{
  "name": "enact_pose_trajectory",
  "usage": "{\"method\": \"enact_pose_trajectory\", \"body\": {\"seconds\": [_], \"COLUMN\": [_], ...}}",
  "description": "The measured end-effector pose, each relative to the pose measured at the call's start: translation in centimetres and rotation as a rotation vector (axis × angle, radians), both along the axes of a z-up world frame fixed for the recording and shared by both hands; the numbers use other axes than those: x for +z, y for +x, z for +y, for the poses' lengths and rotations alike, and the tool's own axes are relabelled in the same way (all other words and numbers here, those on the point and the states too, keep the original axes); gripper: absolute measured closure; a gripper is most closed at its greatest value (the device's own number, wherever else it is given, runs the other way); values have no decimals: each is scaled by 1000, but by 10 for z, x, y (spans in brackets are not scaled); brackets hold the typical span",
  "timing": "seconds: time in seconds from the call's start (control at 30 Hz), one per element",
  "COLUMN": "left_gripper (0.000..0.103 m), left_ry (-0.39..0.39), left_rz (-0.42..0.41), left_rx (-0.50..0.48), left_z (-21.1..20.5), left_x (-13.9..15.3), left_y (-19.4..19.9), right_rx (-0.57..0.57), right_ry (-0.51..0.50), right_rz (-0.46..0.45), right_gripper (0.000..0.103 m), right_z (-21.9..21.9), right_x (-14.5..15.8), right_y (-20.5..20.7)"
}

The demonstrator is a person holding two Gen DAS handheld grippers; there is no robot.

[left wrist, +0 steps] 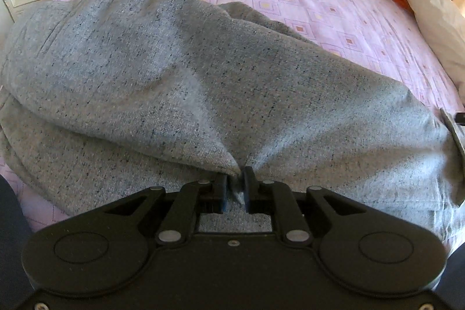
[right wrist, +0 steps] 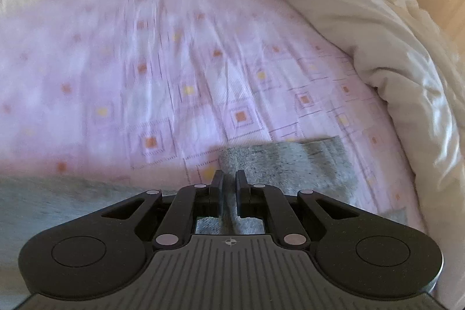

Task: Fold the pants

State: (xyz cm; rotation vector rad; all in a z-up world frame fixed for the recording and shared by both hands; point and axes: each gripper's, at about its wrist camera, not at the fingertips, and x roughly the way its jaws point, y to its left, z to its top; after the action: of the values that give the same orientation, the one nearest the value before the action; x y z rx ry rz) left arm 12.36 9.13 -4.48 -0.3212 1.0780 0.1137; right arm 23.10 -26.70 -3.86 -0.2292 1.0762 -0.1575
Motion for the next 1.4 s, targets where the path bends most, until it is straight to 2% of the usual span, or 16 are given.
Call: {"method": "enact_pose_trajectory", "body": {"seconds": [0.07,0.13,0.3,0.43,0.53,0.67,0.77,0.87,0.9,0.93,1.0,1.03,1.17,1.3,1.37,1.4], "left_gripper": [83,83,83,82,82,82,82,81,81,81,80,80,78,76,75,74], "left_ry": [0,6,18,10,6,10,12,22,26,29,38,44,72,91,94,93], "left_rz": [-4,-7,-12,-12,-10,-11,-9,-10,-10,-10,-10,-10,-13,-13,-13,-13], "left_rx": [0,-4,-11,-6,-4,-7,-7,-12,-14,-15,-17,-18,-28,-30,-30,-28], "left_z": [0,0,-2,-1,1,0,0,-1,-1,-1,-2,-3,-7,-9,-9,-9], "left_x": [0,0,-2,-2,-2,-2,-1,-1,-1,-1,-1,0,0,0,0,0], "left_y": [2,3,2,3,2,3,3,3,3,3,3,4,4,6,6,7], "right_rx": [29,39,-39,-172,-284,-387,-428,-427,-425,-435,-459,-469,-505,-491,-481,-478], "right_ry": [-56,-64,88,204,263,249,348,502,551,585,621,628,707,747,773,780], "right_rz": [-9,1,-131,-222,-243,-206,-202,-274,-281,-283,-284,-275,-245,-257,-239,-230], "right_gripper": [94,97,100,101,103,103,100,97,87,71,54,50,48,49,58,76], "right_z": [6,8,-34,-94,-138,-180,-196,-203,-205,-207,-209,-208,-209,-201,-198,-198], "right_x": [-6,-2,47,87,99,80,64,55,51,49,40,36,16,5,1,3], "right_y": [1,3,-22,-61,-92,-122,-136,-145,-144,-143,-136,-134,-122,-112,-106,-106]}}
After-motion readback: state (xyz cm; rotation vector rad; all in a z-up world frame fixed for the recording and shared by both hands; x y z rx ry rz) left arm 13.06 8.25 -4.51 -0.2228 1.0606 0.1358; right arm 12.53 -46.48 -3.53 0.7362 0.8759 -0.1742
